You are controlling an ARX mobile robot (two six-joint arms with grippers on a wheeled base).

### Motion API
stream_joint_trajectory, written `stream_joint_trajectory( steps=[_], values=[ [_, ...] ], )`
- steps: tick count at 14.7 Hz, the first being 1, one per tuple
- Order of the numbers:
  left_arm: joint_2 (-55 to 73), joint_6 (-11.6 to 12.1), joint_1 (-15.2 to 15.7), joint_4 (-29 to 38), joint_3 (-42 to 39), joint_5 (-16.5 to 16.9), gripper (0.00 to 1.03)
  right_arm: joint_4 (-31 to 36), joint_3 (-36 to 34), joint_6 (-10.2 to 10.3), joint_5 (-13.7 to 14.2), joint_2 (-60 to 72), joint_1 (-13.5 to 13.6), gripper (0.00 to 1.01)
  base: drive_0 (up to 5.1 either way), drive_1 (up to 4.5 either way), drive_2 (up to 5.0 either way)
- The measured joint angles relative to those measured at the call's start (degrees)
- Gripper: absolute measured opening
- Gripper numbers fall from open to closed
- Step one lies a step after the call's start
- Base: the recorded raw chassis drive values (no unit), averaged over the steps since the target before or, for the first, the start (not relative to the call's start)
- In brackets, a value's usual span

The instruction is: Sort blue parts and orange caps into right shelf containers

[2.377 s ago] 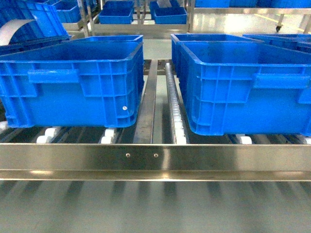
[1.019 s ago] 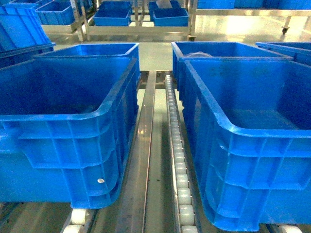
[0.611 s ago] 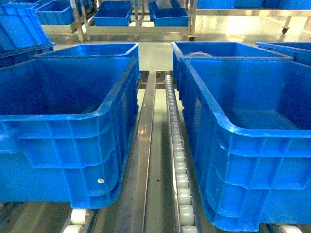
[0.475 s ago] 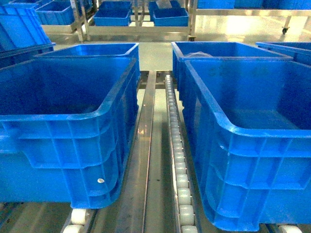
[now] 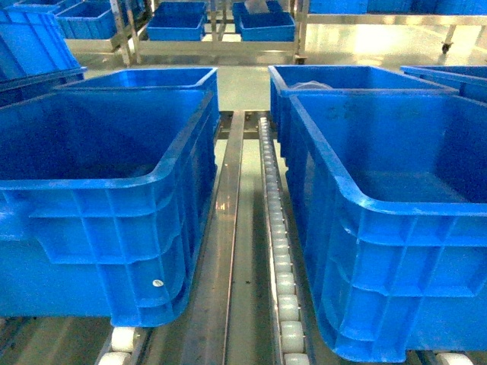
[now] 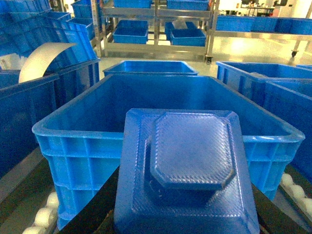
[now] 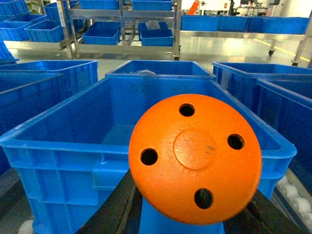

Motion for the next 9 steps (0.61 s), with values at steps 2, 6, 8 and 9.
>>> stream_joint_trajectory(
  steps=[2, 6, 8, 9],
  values=[
    [0.00, 0.00, 0.00, 0.00, 0.00, 0.00, 0.43, 0.00, 0.00, 0.00, 0.00, 0.00, 0.00, 0.40, 0.0, 0.00, 0.0],
    [0.00, 0.00, 0.00, 0.00, 0.00, 0.00, 0.43, 0.00, 0.00, 0.00, 0.00, 0.00, 0.00, 0.40, 0.0, 0.00, 0.0],
    [1.55, -3.28, 1.16, 7.80, -0.04, 4.98, 0.43, 7.26, -0.02, -2.99, 7.43, 1.49, 3.26, 0.40, 0.0, 0.00, 0.0],
    [6.82, -5.14, 0.66, 15.69, 0.11, 5.77, 0.43, 12.50, 0.17, -4.92, 9.25, 5.75, 4.61, 0.40, 0.0, 0.00, 0.0]
  ],
)
